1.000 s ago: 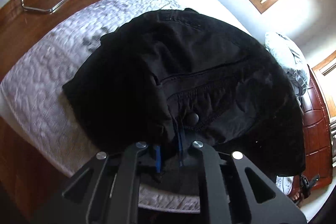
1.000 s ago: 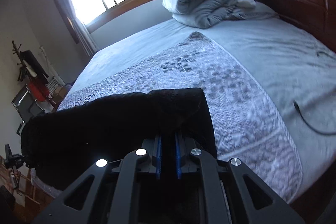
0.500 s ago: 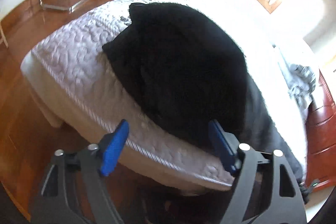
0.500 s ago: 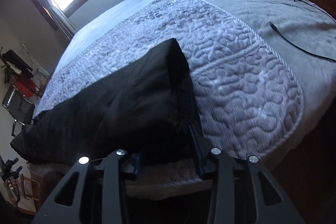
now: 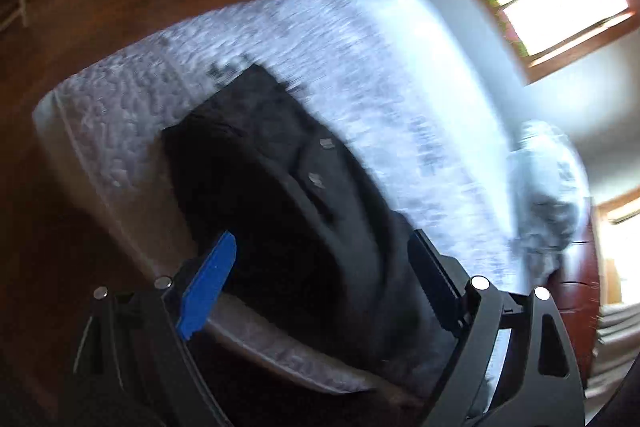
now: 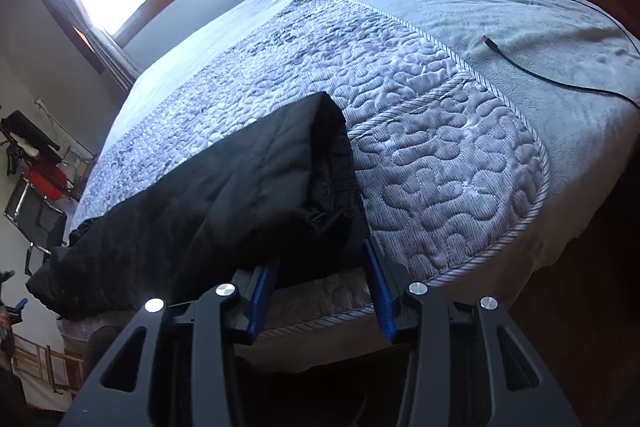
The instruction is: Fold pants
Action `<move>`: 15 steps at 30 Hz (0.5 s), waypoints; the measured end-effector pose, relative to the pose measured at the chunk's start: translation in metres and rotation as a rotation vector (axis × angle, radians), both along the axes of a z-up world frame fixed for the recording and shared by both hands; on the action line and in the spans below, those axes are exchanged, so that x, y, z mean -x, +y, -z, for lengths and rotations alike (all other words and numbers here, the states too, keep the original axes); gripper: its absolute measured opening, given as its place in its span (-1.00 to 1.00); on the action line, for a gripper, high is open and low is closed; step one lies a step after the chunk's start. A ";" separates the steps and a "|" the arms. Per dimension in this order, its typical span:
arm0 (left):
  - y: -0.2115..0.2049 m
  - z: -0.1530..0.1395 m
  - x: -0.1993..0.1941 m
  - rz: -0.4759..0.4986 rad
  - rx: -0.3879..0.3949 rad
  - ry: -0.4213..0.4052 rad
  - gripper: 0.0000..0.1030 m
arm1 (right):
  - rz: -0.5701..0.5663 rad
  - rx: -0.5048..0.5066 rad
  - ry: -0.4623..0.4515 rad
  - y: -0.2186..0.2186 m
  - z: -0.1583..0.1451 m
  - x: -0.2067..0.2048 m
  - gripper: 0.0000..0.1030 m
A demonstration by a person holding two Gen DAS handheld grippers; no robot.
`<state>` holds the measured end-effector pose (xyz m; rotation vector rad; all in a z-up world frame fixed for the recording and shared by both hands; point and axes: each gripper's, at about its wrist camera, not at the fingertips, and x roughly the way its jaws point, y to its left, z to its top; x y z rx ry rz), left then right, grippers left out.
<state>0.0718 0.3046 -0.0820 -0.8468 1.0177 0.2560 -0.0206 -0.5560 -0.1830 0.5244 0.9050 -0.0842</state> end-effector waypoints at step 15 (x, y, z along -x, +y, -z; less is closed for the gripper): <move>0.017 0.047 -0.067 0.009 0.176 0.047 -0.89 | 0.004 0.007 -0.034 0.004 -0.012 -0.003 -0.14</move>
